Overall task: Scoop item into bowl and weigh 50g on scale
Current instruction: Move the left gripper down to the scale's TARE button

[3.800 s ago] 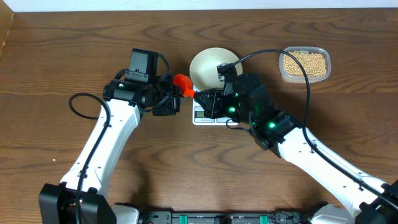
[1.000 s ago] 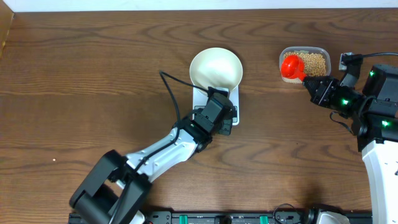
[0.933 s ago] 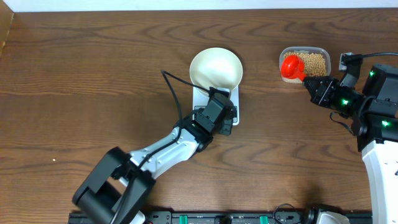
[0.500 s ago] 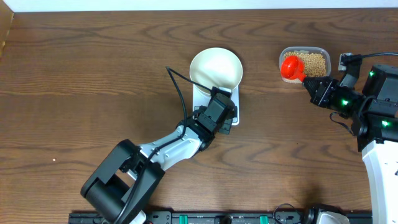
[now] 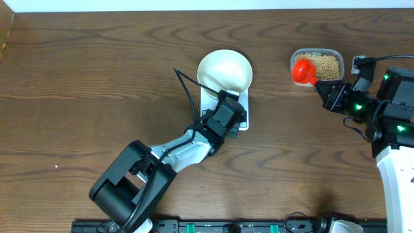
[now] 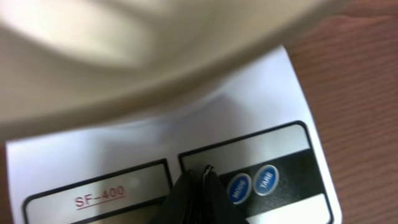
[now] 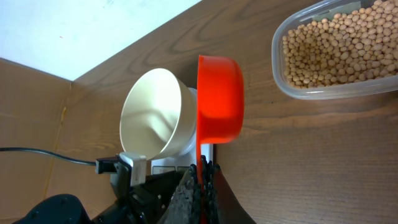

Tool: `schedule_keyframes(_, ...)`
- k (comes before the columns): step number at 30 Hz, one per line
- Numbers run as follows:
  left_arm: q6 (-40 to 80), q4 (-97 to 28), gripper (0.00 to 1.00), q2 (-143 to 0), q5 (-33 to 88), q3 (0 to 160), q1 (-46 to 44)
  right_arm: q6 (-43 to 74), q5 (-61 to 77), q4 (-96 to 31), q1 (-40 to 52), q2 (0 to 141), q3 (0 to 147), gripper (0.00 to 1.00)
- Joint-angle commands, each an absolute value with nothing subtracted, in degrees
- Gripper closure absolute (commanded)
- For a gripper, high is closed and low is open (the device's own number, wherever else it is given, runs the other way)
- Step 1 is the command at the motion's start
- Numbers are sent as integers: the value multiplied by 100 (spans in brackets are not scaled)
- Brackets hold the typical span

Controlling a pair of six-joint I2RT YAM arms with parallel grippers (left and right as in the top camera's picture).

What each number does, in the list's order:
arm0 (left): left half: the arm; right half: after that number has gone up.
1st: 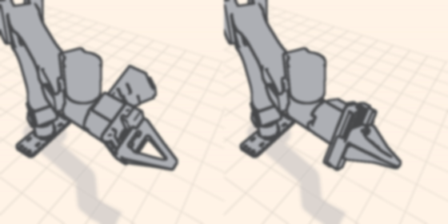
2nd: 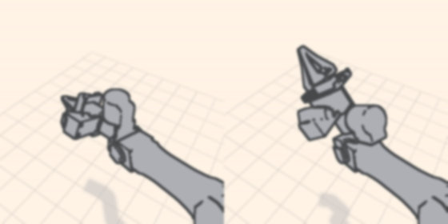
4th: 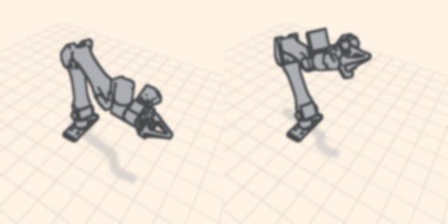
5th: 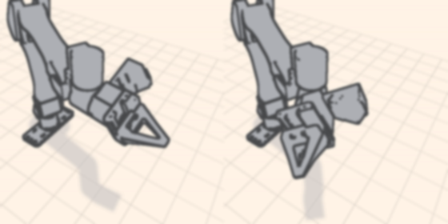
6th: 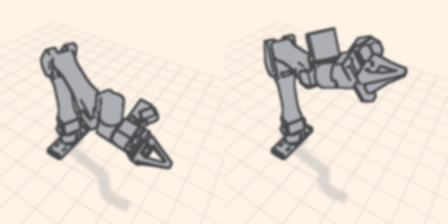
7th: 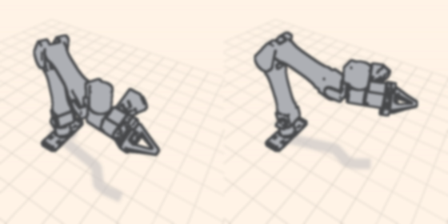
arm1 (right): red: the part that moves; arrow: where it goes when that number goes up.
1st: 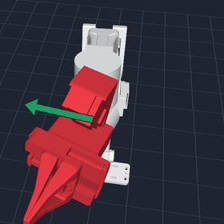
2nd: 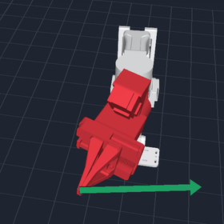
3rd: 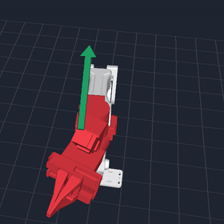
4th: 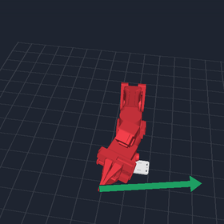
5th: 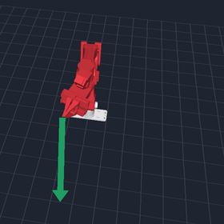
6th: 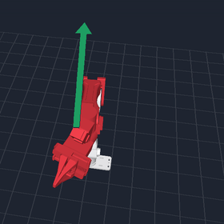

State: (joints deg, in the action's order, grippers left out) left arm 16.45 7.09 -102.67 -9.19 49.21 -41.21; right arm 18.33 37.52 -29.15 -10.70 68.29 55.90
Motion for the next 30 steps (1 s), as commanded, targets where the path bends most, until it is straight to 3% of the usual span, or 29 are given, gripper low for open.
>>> schedule_keyframes(1,1564,698,93,-10368,-1100,4912,-4069,1708,3763,-2923,-1087,6761,5695,99)
schedule_keyframes(30,1481,613,93,-10396,-622,4906,-4084,1710,3745,-2921,-1087,6761,5695,99)
